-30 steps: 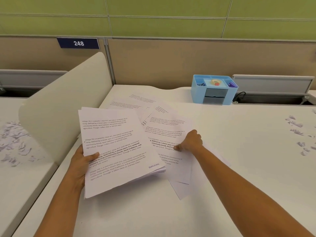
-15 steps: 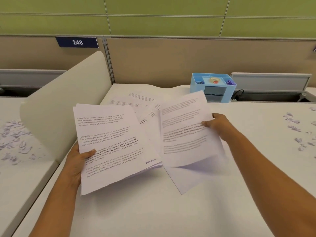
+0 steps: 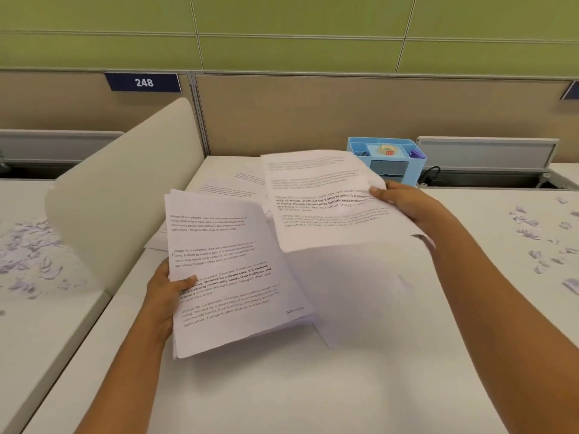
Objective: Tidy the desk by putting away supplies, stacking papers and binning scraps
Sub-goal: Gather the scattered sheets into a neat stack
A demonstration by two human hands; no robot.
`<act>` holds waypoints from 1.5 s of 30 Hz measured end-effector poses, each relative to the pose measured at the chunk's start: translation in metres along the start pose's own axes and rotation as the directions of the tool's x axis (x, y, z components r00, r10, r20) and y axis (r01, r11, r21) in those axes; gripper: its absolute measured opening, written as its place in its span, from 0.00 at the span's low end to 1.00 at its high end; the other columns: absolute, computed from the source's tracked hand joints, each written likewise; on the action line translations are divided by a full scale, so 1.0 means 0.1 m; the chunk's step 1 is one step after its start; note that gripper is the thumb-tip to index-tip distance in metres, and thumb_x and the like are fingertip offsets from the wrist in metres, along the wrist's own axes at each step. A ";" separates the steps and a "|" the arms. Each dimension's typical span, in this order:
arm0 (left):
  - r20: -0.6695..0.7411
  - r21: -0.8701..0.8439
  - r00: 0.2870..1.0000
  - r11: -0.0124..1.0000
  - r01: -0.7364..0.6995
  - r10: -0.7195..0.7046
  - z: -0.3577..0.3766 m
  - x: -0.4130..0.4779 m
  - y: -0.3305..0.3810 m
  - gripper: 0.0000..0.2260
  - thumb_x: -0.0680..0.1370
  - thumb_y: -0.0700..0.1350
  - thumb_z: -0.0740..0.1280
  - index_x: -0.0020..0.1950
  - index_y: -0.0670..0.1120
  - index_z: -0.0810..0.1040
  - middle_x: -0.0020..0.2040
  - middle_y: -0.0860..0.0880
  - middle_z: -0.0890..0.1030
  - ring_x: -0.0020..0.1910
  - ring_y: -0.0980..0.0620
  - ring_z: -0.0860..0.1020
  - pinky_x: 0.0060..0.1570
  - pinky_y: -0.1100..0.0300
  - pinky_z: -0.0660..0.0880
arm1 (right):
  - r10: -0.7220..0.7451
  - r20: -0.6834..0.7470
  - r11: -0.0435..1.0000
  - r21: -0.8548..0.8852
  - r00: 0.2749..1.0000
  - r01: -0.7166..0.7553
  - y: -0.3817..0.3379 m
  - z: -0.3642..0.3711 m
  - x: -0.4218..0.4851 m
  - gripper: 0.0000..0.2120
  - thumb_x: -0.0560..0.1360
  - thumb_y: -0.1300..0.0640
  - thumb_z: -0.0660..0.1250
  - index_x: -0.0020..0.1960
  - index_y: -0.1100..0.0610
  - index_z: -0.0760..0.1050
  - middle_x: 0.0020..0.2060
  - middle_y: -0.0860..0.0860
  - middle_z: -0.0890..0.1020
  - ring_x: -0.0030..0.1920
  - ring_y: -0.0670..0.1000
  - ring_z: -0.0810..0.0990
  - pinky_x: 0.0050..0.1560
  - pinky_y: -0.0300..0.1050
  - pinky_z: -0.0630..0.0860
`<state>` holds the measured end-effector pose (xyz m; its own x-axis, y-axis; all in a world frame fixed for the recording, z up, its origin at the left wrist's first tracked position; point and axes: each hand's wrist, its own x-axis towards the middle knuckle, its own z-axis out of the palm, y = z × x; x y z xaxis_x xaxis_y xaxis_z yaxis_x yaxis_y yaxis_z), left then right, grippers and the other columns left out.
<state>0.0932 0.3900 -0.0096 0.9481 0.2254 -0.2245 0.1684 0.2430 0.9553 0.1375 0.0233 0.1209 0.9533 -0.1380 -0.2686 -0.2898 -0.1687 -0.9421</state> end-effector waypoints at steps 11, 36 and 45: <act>0.134 -0.124 0.991 0.992 0.003 0.013 0.23 -0.26 0.01 0.19 0.73 0.33 0.66 0.63 0.45 0.74 0.53 0.44 0.82 0.42 0.46 0.83 0.35 0.52 0.81 | 0.018 0.152 0.991 0.125 0.988 -0.038 0.81 0.98 -0.10 0.05 0.74 0.62 0.68 0.48 0.59 0.73 0.45 0.57 0.81 0.38 0.53 0.80 0.43 0.48 0.79; -0.006 -0.082 0.996 0.993 -0.090 0.090 -0.31 -0.29 -0.09 0.23 0.75 0.30 0.64 0.68 0.45 0.71 0.62 0.44 0.77 0.57 0.41 0.77 0.43 0.51 0.80 | 0.074 -0.263 0.462 -0.846 0.962 -0.267 1.11 0.33 0.02 0.43 0.64 0.32 0.69 0.66 0.61 0.64 0.64 0.56 0.67 0.66 0.58 0.66 0.61 0.53 0.66; 0.016 -0.094 0.995 0.991 -0.095 0.097 -0.31 -0.28 -0.06 0.22 0.75 0.30 0.64 0.67 0.45 0.71 0.62 0.44 0.78 0.56 0.43 0.78 0.44 0.50 0.80 | -0.234 -0.440 0.779 -0.619 0.867 -0.104 0.93 0.41 -0.03 0.09 0.74 0.64 0.64 0.53 0.60 0.71 0.52 0.57 0.78 0.52 0.60 0.77 0.46 0.47 0.70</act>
<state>0.0568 0.4116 -0.0151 0.9642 0.2327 -0.1274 0.0511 0.3080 0.9500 0.1112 0.0479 0.0261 0.8570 -0.5097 0.0756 -0.3775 -0.7208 -0.5813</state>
